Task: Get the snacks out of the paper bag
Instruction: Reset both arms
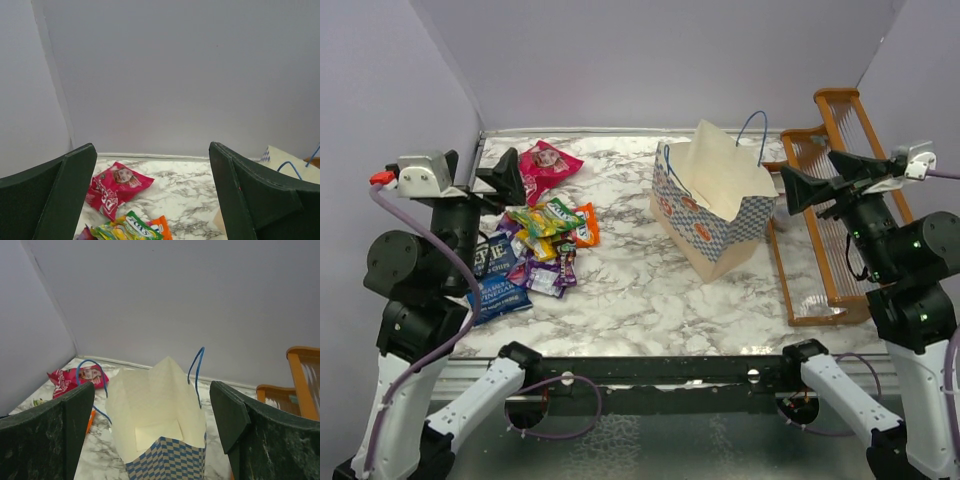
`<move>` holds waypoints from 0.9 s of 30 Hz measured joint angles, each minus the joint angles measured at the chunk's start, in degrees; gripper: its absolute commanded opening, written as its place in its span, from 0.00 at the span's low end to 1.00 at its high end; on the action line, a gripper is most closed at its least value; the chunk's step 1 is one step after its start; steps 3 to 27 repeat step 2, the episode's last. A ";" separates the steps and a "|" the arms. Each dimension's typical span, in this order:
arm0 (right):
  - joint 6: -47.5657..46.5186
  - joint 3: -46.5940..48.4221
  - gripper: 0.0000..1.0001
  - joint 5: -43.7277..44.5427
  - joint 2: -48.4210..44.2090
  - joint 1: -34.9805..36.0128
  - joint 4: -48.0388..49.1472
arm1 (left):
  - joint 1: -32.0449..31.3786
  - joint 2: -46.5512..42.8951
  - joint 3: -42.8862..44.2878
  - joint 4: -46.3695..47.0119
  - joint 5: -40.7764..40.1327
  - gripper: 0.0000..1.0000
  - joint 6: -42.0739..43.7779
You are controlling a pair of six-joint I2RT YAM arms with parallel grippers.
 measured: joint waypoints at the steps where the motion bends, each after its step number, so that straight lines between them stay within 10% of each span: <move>1: 0.02 0.04 0.99 0.44 0.31 0.00 -0.20 | 0.00 0.15 0.00 -0.15 -0.02 0.98 0.20; 27: 0.04 0.04 0.99 0.70 0.46 0.00 -0.48 | 0.00 0.31 0.00 -0.37 -0.04 0.98 0.31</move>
